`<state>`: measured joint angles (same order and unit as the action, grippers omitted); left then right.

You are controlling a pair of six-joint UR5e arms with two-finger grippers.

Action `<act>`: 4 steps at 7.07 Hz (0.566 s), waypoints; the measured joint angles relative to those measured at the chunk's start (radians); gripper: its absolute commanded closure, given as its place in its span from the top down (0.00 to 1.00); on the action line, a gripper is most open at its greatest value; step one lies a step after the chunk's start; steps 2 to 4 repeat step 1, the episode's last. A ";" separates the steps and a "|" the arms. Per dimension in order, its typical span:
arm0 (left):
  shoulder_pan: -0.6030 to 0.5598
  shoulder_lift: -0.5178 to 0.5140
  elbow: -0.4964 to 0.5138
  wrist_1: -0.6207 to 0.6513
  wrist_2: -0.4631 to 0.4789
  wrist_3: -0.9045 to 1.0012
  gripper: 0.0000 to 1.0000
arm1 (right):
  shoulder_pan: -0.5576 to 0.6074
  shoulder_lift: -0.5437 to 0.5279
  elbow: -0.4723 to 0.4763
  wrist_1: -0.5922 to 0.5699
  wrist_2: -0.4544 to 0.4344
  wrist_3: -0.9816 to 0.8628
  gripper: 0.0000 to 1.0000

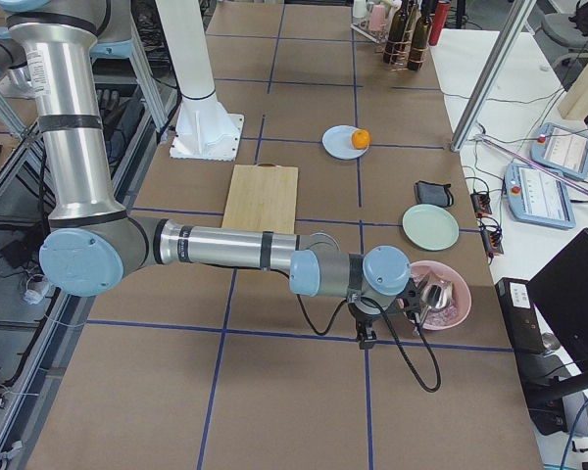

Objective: Pick orange to plate

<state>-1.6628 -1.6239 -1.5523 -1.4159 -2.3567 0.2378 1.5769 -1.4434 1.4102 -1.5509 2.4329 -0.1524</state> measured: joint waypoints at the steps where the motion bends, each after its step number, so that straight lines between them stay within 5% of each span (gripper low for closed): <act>1: 0.000 0.000 0.000 0.000 -0.001 0.000 1.00 | 0.000 0.000 0.001 0.000 0.000 0.000 1.00; 4: 0.000 0.000 0.000 0.000 -0.001 0.000 1.00 | 0.000 0.000 0.001 0.000 0.000 0.000 1.00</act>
